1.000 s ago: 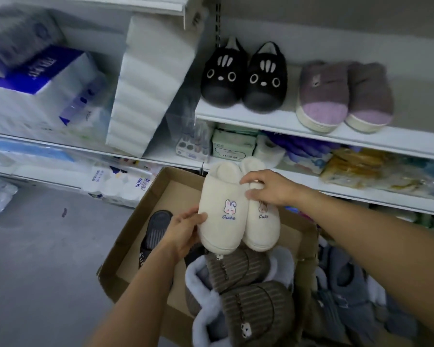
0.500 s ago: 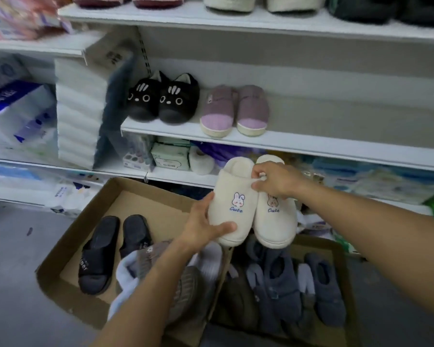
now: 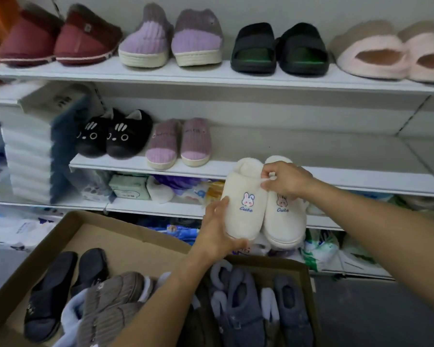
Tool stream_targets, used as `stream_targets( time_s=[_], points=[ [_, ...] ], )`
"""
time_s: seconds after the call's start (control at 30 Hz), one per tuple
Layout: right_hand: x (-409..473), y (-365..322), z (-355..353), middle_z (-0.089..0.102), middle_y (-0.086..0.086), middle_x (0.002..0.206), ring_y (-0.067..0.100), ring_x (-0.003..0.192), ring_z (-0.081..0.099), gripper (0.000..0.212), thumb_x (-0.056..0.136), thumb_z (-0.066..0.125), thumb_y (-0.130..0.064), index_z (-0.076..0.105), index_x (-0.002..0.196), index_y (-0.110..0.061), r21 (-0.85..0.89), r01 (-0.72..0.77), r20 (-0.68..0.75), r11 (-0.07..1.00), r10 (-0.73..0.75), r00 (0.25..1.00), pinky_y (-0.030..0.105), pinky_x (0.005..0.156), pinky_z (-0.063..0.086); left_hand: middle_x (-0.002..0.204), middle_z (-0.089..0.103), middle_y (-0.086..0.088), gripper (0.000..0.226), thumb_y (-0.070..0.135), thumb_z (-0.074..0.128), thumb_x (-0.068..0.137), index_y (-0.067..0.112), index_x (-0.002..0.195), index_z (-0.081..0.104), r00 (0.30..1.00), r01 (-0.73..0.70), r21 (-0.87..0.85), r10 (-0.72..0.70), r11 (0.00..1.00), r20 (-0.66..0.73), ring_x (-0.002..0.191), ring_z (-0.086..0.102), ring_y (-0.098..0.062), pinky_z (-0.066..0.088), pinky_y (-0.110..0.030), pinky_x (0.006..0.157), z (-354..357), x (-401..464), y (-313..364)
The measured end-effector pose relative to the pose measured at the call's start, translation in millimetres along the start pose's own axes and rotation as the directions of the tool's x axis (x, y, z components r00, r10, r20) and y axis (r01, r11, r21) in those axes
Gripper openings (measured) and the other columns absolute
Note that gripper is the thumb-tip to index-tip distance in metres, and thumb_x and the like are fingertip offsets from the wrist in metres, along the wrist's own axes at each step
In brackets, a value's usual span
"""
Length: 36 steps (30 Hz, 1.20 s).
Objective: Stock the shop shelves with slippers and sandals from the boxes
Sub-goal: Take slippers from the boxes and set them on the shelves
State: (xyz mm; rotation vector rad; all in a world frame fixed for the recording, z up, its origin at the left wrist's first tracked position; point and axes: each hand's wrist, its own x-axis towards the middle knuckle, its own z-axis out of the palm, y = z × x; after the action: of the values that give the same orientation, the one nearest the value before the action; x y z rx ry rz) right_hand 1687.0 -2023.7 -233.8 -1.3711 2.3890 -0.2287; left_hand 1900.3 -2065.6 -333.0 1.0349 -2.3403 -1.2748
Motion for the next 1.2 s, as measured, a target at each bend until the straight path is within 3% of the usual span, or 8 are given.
stream_targets(
  time_s=[0.27,0.5,0.63,0.8,1.0,1.13,1.2],
  points=[
    [84,14,-28,0.06,-0.005,0.107,0.022,0.089,0.056,0.011,0.082,0.065,-0.037,0.056,0.084,-0.03,0.025,-0.002,-0.13,1.0,0.005,0.991,0.027,0.075,0.038,0.148,0.023,-0.003,0.121,0.041,0.089,0.051,0.02,0.149,0.021,0.993,-0.058,0.096,0.068,0.994,-0.095,0.136,0.026,-0.02,0.025,-0.036,0.116,-4,99,8],
    [158,15,-49,0.059,-0.002,0.116,0.023,0.106,0.058,0.012,0.084,0.065,-0.036,0.055,0.09,-0.033,0.043,-0.033,-0.149,0.999,0.039,0.988,0.026,0.082,0.041,0.142,0.031,-0.004,0.115,0.04,0.088,0.053,0.019,0.147,0.026,0.98,-0.086,0.131,0.107,0.988,-0.168,0.13,0.033,-0.022,0.027,-0.028,0.111,-11,179,7],
    [190,17,-44,0.06,0.003,0.121,0.026,0.109,0.057,0.006,0.09,0.058,-0.024,0.06,0.092,-0.029,0.084,0.005,-0.172,0.996,0.009,0.985,0.03,0.086,0.043,0.14,0.033,-0.007,0.106,0.042,0.085,0.057,0.02,0.144,0.029,0.98,-0.059,0.166,0.089,0.984,-0.18,0.129,0.034,-0.025,0.031,-0.033,0.11,-9,204,2],
    [201,33,-25,0.059,0.006,0.129,0.025,0.112,0.057,0.03,0.091,0.05,-0.009,0.066,0.115,-0.018,0.175,0.028,-0.148,0.984,-0.002,0.989,0.019,0.079,0.038,0.142,0.035,-0.005,0.082,0.037,0.078,0.071,0.024,0.141,0.036,0.989,0.015,0.21,0.016,0.978,-0.148,0.129,0.036,-0.026,0.031,-0.032,0.108,-5,219,-8],
    [197,37,-19,0.056,0.004,0.132,0.023,0.114,0.057,0.04,0.089,0.048,-0.007,0.063,0.123,-0.02,0.185,0.037,-0.227,0.982,0.006,0.974,0.012,0.078,0.036,0.142,0.033,-0.007,0.084,0.039,0.077,0.074,0.024,0.144,0.034,0.993,0.049,0.229,-0.023,0.972,-0.113,0.131,0.034,-0.025,0.03,-0.033,0.11,-9,222,-3],
    [178,35,-17,0.046,0.002,0.137,0.024,0.12,0.053,0.037,0.089,0.051,-0.024,0.058,0.125,-0.032,0.059,-0.032,-0.283,0.998,0.047,0.958,0.029,0.095,0.041,0.137,0.041,-0.011,0.075,0.04,0.073,0.078,0.018,0.142,0.039,0.991,0.05,0.282,-0.013,0.958,-0.132,0.127,0.04,-0.029,0.036,-0.037,0.107,-19,217,9],
    [154,31,-15,0.048,0.003,0.133,0.025,0.115,0.055,0.035,0.091,0.05,-0.026,0.055,0.125,-0.031,0.018,-0.004,-0.359,1.0,0.01,0.933,0.033,0.094,0.044,0.136,0.046,-0.01,0.067,0.036,0.069,0.083,0.016,0.141,0.041,0.98,0.007,0.245,0.043,0.97,-0.197,0.124,0.045,-0.027,0.039,-0.037,0.105,-25,204,18]
  ],
)
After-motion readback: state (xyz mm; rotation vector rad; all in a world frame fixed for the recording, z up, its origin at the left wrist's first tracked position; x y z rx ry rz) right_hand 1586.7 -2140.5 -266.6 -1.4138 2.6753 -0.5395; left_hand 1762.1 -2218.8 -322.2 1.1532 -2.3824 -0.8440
